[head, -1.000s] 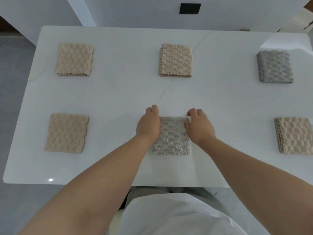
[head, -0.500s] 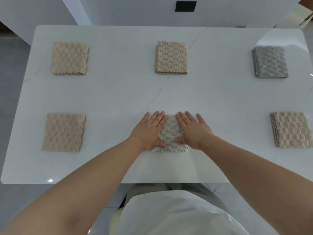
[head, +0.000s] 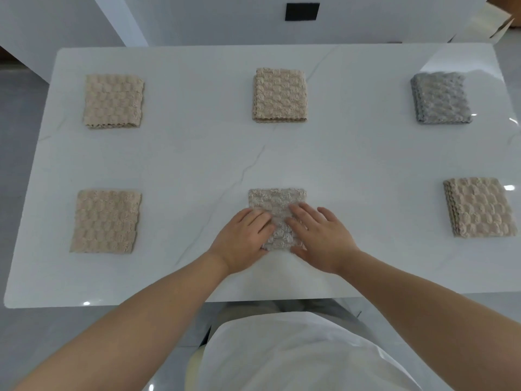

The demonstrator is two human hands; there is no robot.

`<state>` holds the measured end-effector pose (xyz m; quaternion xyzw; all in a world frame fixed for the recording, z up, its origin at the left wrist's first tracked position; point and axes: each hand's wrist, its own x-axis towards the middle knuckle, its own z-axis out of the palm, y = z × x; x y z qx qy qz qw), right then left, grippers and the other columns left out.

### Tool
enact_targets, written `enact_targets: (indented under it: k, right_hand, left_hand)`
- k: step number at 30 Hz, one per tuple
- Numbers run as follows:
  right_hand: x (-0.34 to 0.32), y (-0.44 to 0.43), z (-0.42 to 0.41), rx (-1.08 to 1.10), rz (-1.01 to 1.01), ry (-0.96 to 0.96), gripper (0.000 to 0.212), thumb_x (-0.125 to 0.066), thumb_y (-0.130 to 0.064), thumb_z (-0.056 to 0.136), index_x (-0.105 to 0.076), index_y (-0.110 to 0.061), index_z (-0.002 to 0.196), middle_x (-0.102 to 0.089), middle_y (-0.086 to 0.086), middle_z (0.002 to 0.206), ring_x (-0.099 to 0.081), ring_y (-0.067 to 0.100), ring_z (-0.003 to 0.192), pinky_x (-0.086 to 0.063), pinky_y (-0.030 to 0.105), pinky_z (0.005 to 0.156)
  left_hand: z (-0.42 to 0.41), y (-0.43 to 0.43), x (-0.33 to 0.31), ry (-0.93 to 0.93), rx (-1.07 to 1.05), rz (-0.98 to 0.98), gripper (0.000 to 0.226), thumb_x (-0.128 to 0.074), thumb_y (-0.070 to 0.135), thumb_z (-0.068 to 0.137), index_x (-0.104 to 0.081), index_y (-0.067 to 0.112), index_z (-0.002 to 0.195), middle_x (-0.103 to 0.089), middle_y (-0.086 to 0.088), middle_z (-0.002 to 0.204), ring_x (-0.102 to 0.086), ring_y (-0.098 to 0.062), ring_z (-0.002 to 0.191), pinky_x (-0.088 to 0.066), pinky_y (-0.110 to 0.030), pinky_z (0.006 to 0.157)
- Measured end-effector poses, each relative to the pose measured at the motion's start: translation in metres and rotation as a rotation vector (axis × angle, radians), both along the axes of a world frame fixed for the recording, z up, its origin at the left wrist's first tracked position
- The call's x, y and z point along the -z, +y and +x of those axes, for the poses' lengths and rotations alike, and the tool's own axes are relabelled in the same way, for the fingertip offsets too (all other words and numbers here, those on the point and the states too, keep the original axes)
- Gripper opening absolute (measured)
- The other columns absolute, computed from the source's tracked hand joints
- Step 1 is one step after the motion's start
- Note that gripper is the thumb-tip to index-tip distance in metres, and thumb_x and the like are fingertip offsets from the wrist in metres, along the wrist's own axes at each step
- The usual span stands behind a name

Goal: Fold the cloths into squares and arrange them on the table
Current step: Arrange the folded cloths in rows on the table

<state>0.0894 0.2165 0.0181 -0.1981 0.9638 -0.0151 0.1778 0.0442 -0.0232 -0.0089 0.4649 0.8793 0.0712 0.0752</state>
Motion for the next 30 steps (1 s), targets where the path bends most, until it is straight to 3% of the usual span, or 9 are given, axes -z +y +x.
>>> enact_targets:
  k: [3, 8, 11, 14, 20, 23, 25, 27, 30]
  right_hand:
    - [0.007, 0.003, 0.010, -0.039, 0.038, -0.038, 0.070, -0.069, -0.044, 0.086, -0.050, -0.009, 0.144, -0.042, 0.016, 0.155, -0.039, 0.036, 0.143, -0.044, 0.053, 0.106]
    - [0.014, 0.000, 0.015, 0.008, 0.032, -0.058, 0.065, -0.068, -0.025, 0.087, -0.049, -0.006, 0.145, -0.040, 0.018, 0.155, -0.038, 0.038, 0.143, -0.047, 0.053, 0.104]
    - [0.012, 0.002, 0.015, -0.036, 0.042, -0.068, 0.070, -0.055, -0.042, 0.094, -0.038, -0.009, 0.152, -0.027, 0.015, 0.162, -0.024, 0.035, 0.150, -0.033, 0.053, 0.116]
    - [0.000, -0.001, 0.006, 0.023, 0.003, -0.054, 0.073, -0.029, -0.061, 0.099, -0.031, -0.015, 0.155, -0.019, 0.010, 0.165, -0.015, 0.027, 0.153, -0.022, 0.050, 0.121]
    - [-0.004, -0.015, -0.036, 0.221, 0.044, -0.172, 0.072, -0.028, -0.051, 0.103, -0.003, -0.016, 0.160, 0.005, 0.005, 0.168, 0.002, 0.021, 0.155, -0.010, 0.047, 0.124]
    - [-0.008, -0.014, -0.049, 0.193, 0.112, -0.270, 0.073, -0.028, -0.052, 0.103, 0.002, -0.018, 0.160, 0.006, 0.002, 0.168, 0.003, 0.019, 0.155, -0.006, 0.049, 0.124]
    - [-0.012, -0.013, -0.051, 0.193, 0.096, -0.262, 0.072, -0.032, -0.051, 0.102, -0.003, -0.018, 0.160, 0.001, 0.002, 0.168, -0.001, 0.019, 0.155, -0.008, 0.047, 0.124]
    - [-0.014, -0.013, -0.048, 0.226, 0.030, -0.175, 0.068, -0.037, -0.047, 0.101, -0.017, -0.018, 0.159, -0.012, 0.005, 0.167, -0.011, 0.021, 0.154, -0.014, 0.044, 0.123]
    - [-0.012, -0.015, -0.039, 0.355, -0.047, -0.080, 0.052, -0.044, -0.037, 0.099, -0.040, -0.016, 0.146, -0.036, 0.006, 0.155, -0.036, 0.026, 0.141, -0.033, 0.041, 0.112]
  left_hand:
    - [0.004, -0.004, 0.009, 0.096, 0.047, 0.080, 0.034, -0.058, 0.027, 0.090, -0.068, 0.006, 0.116, -0.065, -0.011, 0.121, -0.058, -0.033, 0.121, -0.047, -0.041, 0.104]
    - [0.008, -0.016, 0.022, 0.141, 0.094, 0.005, 0.043, -0.066, 0.018, 0.091, -0.063, 0.000, 0.129, -0.061, -0.018, 0.137, -0.053, -0.036, 0.133, -0.049, -0.044, 0.105]
    - [0.007, -0.024, 0.013, 0.096, 0.116, 0.007, 0.052, -0.064, 0.036, 0.094, -0.061, 0.004, 0.135, -0.057, -0.013, 0.144, -0.049, -0.032, 0.138, -0.046, -0.044, 0.108]
    - [-0.004, -0.013, 0.002, 0.080, 0.036, 0.137, 0.045, -0.053, 0.038, 0.101, -0.063, 0.007, 0.132, -0.058, -0.010, 0.143, -0.050, -0.029, 0.136, -0.042, -0.041, 0.110]
    - [-0.030, 0.019, -0.005, -0.104, -0.262, -0.123, 0.057, -0.033, 0.041, 0.106, -0.036, 0.011, 0.154, -0.026, -0.009, 0.165, -0.021, -0.026, 0.153, -0.025, -0.041, 0.122]
    - [-0.040, 0.014, -0.003, -0.179, -0.285, -0.183, 0.054, -0.034, 0.039, 0.107, -0.032, 0.017, 0.156, -0.021, -0.004, 0.167, -0.020, -0.023, 0.154, -0.024, -0.038, 0.122]
    - [-0.041, 0.013, -0.006, -0.234, -0.347, -0.101, 0.045, -0.044, 0.035, 0.105, -0.047, 0.017, 0.146, -0.035, -0.006, 0.161, -0.034, -0.027, 0.147, -0.034, -0.040, 0.116]
    - [-0.042, 0.017, -0.011, -0.293, -0.527, 0.055, 0.030, -0.054, 0.032, 0.099, -0.061, 0.014, 0.123, -0.060, -0.006, 0.135, -0.055, -0.027, 0.123, -0.047, -0.040, 0.098]
    - [-0.047, 0.026, -0.016, -0.480, -0.900, 0.261, 0.021, -0.063, 0.028, 0.094, -0.063, 0.015, 0.110, -0.065, 0.001, 0.106, -0.060, -0.019, 0.097, -0.049, -0.033, 0.081]
